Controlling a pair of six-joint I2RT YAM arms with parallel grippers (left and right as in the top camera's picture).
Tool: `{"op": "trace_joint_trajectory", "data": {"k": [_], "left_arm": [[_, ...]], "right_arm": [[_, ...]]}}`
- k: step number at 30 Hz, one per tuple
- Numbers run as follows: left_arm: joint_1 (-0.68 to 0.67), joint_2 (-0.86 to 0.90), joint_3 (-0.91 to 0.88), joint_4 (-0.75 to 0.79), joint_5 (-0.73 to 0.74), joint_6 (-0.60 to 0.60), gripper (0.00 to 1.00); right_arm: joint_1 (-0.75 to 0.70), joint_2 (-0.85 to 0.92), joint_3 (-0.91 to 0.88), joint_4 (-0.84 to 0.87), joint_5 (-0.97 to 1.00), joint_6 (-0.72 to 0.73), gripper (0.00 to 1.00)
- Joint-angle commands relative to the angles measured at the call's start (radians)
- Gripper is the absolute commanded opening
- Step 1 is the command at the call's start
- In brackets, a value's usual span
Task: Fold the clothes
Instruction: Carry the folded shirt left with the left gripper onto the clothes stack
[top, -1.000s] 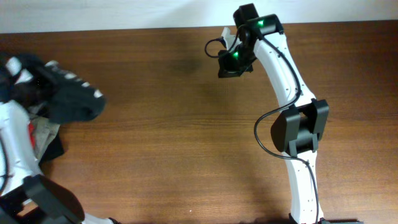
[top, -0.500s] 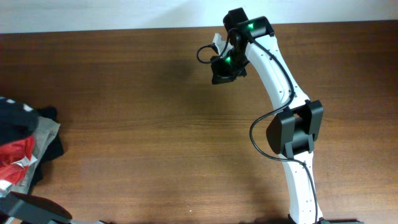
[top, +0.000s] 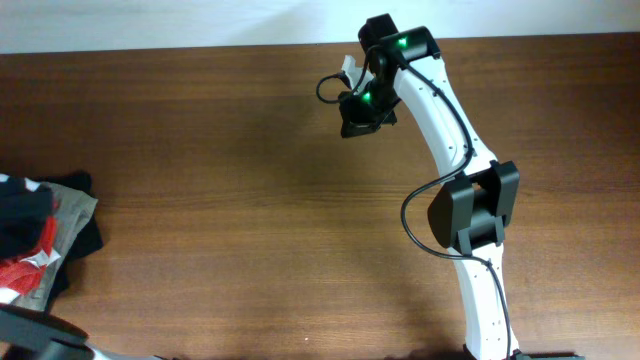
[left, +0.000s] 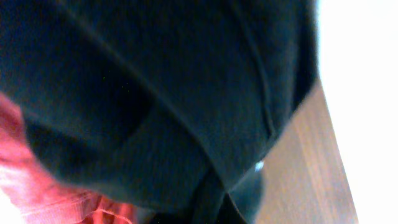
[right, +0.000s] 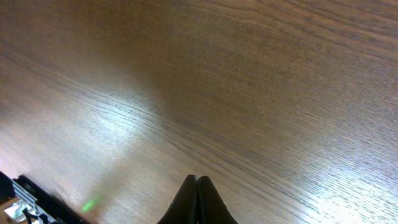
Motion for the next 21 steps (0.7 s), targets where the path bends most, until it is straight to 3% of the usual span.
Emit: {"op": "trace_joint_trajectory", "data": {"k": [1,11,19,20,21], "left_arm": [[-0.002,0.088,0.014,-0.029,0.099,-0.008,0.00],[0.005,0.099,0.015,-0.102,0.089,-0.059,0.00],[0.135,0.034,0.015,-0.175,0.015,-0.057,0.00],[0.146,0.034,0.015,-0.183,0.010,-0.051,0.04],[0.147,0.034,0.014,-0.187,0.010,-0.051,0.32]], "right_arm": [[0.027,0.002,0.014,-0.003,-0.013,-0.013,0.04],[0.034,0.002,0.014,-0.014,-0.013,-0.013,0.04],[0.035,0.002,0.014,-0.026,-0.013,-0.013,0.04],[0.035,0.002,0.014,-0.026,-0.013,-0.013,0.04],[0.034,0.002,0.014,-0.027,-0.013,-0.013,0.05]]}}
